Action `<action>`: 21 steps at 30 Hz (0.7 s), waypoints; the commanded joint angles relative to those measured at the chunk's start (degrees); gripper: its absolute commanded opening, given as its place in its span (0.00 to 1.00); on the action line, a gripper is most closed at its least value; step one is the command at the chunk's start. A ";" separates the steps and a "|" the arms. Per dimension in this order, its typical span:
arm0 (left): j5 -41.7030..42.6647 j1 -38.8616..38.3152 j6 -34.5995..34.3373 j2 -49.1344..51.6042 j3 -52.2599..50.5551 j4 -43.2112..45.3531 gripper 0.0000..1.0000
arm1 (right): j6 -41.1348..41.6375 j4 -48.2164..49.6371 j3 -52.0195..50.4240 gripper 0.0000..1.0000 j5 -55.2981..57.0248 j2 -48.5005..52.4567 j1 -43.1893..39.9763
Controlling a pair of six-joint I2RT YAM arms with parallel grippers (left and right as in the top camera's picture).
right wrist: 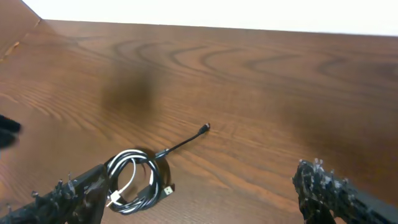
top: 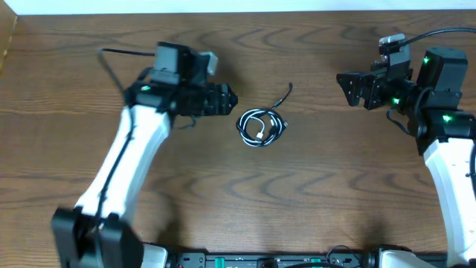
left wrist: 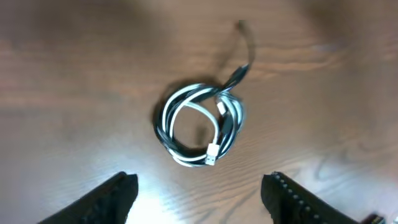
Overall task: Untangle cables
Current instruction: 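Move the left gripper down onto the cable bundle and grasp it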
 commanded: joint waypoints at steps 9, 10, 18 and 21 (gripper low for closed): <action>-15.74 -7.69 -21.90 15.72 0.59 0.28 0.50 | 4.31 -0.72 0.87 0.90 -0.35 1.38 0.35; -15.74 -7.93 -21.90 16.87 0.59 0.90 0.50 | 4.31 -0.83 0.87 0.90 -0.35 1.38 0.35; -15.72 -8.31 -24.65 22.34 0.59 4.70 0.42 | 4.31 -2.05 0.87 0.90 -0.35 1.38 0.35; -15.69 -8.66 -24.65 23.41 0.57 6.58 0.42 | 4.31 -2.05 0.87 0.91 -0.35 1.38 0.35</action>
